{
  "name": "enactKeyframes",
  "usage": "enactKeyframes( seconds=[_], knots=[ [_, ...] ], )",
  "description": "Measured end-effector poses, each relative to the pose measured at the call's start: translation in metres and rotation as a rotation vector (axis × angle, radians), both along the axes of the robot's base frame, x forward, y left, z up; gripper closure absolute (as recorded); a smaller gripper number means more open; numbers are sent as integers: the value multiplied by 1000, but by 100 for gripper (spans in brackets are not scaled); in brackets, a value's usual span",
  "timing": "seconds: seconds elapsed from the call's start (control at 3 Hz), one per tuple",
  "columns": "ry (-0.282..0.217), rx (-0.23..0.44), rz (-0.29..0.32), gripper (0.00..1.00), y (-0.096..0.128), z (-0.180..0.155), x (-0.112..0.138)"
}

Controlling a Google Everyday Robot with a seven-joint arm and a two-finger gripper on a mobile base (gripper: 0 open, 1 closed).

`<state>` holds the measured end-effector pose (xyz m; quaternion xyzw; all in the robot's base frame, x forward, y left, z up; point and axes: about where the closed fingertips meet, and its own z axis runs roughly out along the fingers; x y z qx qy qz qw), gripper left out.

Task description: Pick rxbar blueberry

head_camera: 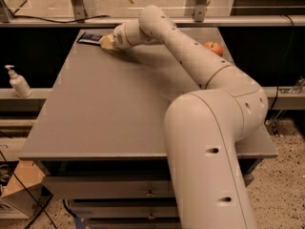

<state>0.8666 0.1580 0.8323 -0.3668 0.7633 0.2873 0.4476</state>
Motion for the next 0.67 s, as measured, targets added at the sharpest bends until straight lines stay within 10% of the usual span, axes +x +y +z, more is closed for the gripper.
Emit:
enactKeyframes(
  seconds=[0.67],
  knots=[
    [-122,-78,-75,100,-8,37,8]
  ],
)
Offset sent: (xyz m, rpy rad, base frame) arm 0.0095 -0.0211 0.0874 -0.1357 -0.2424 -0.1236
